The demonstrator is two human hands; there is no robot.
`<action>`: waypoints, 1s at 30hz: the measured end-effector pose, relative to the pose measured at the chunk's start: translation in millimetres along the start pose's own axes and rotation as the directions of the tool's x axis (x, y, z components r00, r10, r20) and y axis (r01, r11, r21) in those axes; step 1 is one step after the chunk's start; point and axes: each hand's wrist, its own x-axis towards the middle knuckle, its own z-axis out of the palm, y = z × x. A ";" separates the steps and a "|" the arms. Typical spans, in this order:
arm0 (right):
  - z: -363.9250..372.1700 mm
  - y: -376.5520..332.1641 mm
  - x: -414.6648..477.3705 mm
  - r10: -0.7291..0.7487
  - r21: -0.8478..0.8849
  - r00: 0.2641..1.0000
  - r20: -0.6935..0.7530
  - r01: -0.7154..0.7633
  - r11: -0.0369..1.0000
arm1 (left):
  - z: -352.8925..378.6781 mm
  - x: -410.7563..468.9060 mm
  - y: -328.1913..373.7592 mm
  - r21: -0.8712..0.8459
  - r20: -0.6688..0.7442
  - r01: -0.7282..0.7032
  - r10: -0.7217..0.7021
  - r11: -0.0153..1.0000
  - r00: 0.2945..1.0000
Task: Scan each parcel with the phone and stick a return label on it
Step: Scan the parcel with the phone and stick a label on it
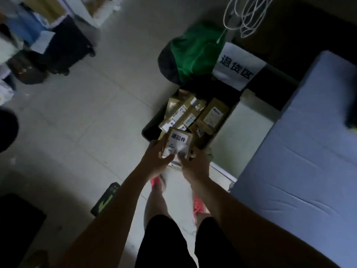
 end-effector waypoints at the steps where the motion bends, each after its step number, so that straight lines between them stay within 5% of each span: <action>1: 4.6 -2.7 19.8 0.050 0.045 0.998 -0.035 -0.048 0.998 | -2.7 26.7 0.0 -0.005 0.057 -0.022 0.023 1.000 0.998; 8: 40.3 16.7 147.3 0.377 0.246 0.903 -0.206 -0.325 0.913 | 29.7 183.1 -22.3 -0.034 0.311 -0.213 0.213 0.976 0.926; 15: 84.0 98.4 244.5 0.580 0.287 0.790 -0.198 -0.519 0.805 | 107.4 268.0 -90.1 0.094 0.390 -0.175 0.125 0.980 0.912; 22: 96.1 147.0 285.1 0.487 0.193 0.818 -0.306 -0.447 0.873 | 159.0 309.2 -99.9 0.086 0.347 -0.312 0.265 0.946 0.899; 26: 94.5 120.2 281.7 0.513 0.053 0.751 -0.415 -0.544 0.838 | 153.4 302.3 -94.6 0.149 0.324 -0.253 0.194 0.956 0.926; 30: 78.6 73.2 247.8 0.437 -0.032 0.833 -0.339 -0.474 0.880 | 108.2 280.6 -74.9 0.372 0.375 -0.272 0.124 0.888 0.919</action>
